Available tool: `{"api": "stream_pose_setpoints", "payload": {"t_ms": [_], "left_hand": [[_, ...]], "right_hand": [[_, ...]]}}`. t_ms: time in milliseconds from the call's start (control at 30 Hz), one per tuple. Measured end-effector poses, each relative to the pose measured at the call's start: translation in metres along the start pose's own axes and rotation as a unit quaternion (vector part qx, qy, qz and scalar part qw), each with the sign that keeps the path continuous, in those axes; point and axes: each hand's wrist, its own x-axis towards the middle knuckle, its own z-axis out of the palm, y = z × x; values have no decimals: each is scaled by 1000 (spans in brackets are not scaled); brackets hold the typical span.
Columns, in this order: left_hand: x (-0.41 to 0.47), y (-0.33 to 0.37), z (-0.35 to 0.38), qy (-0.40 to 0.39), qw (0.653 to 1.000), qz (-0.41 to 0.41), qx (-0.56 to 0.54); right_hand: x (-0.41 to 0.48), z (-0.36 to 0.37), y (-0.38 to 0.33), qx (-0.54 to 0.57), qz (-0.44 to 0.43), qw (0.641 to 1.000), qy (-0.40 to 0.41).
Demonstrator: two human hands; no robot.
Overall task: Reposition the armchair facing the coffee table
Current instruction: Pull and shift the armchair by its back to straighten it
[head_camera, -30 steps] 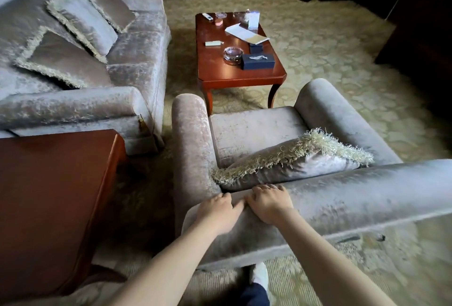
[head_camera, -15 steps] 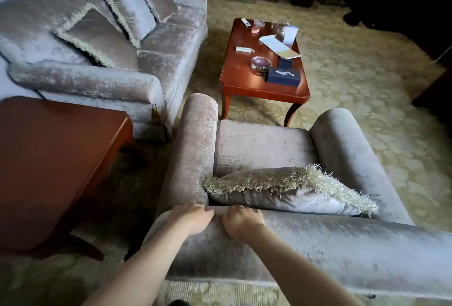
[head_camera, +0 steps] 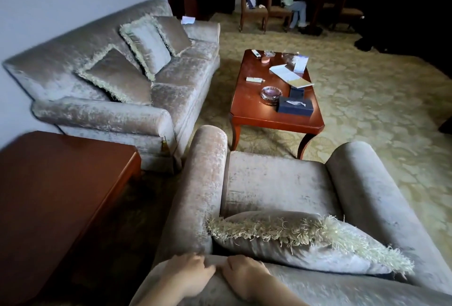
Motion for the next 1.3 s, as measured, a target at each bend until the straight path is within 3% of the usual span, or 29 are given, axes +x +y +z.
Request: {"api": "stream_pose_setpoints", "payload": {"t_ms": [400, 500, 633, 767, 900, 1133, 1233, 1300], "left_hand": [[1, -10, 6, 28, 999, -40, 0], [0, 11, -2, 98, 994, -40, 8], [-2, 85, -5, 197, 979, 40, -46], [5, 150, 14, 121, 983, 137, -5], [14, 152, 13, 84, 991, 98, -35], [11, 157, 5, 32, 995, 93, -12], [12, 177, -2, 32, 994, 83, 61], [13, 203, -2, 37, 996, 70, 49]], "right_hand": [[-19, 2, -1, -16, -2, 999, 46], [-40, -8, 15, -66, -8, 995, 72], [-72, -18, 57, -57, -24, 985, 162], [-95, -17, 114, -51, 103, 976, 186], [-114, 4, 165, -30, 204, 955, 213], [-110, 5, 179, -8, 207, 958, 199], [-106, -3, 192, 10, 182, 968, 171], [-107, -11, 208, 34, 164, 975, 148]]}}
